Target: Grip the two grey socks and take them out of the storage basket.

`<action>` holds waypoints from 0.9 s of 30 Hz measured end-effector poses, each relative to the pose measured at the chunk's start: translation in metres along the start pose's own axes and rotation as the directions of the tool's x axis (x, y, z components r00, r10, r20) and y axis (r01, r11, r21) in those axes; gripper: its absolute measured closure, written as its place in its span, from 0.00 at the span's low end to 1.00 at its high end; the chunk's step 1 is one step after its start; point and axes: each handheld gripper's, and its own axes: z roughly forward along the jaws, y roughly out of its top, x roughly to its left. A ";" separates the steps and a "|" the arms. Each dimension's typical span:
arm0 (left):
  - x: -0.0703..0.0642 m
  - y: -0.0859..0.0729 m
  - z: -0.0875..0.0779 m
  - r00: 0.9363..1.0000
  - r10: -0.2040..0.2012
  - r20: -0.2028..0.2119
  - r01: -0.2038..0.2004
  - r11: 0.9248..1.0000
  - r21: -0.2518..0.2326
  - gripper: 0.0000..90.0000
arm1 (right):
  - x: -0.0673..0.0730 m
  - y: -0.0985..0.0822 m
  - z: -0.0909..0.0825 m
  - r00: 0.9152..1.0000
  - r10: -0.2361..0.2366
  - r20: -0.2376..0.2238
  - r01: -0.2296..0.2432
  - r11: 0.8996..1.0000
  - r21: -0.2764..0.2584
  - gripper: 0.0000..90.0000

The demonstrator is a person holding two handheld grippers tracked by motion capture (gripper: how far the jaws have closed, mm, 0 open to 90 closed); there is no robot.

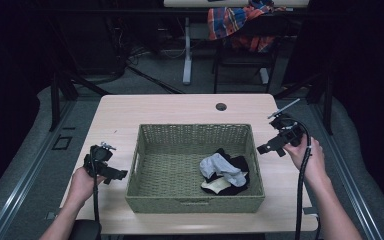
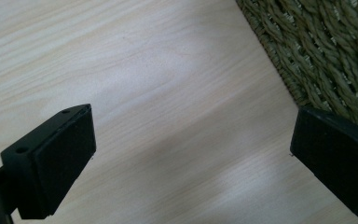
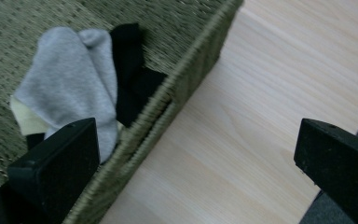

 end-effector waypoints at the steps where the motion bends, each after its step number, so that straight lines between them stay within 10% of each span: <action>1: 0.001 -0.001 -0.001 1.000 -0.004 0.000 0.004 1.000 -0.001 0.00 | 0.004 0.002 -0.001 1.000 -0.006 -0.004 0.006 1.000 -0.005 0.00; 27: 0.006 -0.016 -0.009 0.999 -0.033 -0.008 0.033 0.999 -0.003 0.00 | 0.085 0.031 0.045 0.972 -0.189 -0.138 0.195 0.980 0.032 0.04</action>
